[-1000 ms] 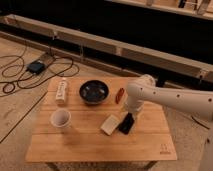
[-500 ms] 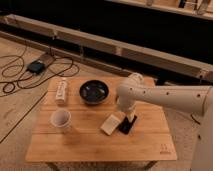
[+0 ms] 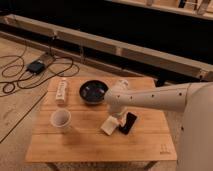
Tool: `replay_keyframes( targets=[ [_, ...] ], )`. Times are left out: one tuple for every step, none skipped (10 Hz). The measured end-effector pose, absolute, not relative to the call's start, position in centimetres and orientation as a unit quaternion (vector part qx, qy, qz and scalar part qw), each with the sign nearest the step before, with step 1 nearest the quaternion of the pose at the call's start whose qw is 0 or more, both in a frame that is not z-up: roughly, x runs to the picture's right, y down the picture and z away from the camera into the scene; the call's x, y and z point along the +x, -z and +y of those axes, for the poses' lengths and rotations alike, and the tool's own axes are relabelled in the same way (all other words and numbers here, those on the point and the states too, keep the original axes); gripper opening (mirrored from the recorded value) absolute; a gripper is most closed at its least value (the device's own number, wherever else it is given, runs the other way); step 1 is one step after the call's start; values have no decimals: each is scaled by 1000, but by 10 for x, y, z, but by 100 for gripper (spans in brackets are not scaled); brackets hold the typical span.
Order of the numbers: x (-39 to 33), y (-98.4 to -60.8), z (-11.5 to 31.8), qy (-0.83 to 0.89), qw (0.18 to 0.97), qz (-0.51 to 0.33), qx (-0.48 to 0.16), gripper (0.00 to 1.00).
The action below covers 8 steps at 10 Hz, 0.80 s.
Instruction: Place the white sponge in the ceramic bowl
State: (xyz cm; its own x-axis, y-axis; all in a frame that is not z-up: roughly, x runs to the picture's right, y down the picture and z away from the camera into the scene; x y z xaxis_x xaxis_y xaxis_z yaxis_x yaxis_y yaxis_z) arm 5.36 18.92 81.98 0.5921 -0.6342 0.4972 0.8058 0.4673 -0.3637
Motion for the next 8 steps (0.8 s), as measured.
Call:
replay_keyframes(
  targets=[
    [46, -827, 194, 423, 844, -153, -291, 63],
    [42, -832, 197, 422, 844, -155, -292, 63],
    [38, -837, 201, 420, 844, -160, -293, 63],
    [35, -839, 203, 419, 844, -163, -294, 63],
    [30, -842, 205, 421, 841, -168, -294, 62],
    [28, -844, 206, 423, 840, -171, -294, 57],
    [27, -845, 207, 425, 839, -173, -294, 50],
    [26, -847, 205, 426, 838, -177, -292, 39]
  ],
)
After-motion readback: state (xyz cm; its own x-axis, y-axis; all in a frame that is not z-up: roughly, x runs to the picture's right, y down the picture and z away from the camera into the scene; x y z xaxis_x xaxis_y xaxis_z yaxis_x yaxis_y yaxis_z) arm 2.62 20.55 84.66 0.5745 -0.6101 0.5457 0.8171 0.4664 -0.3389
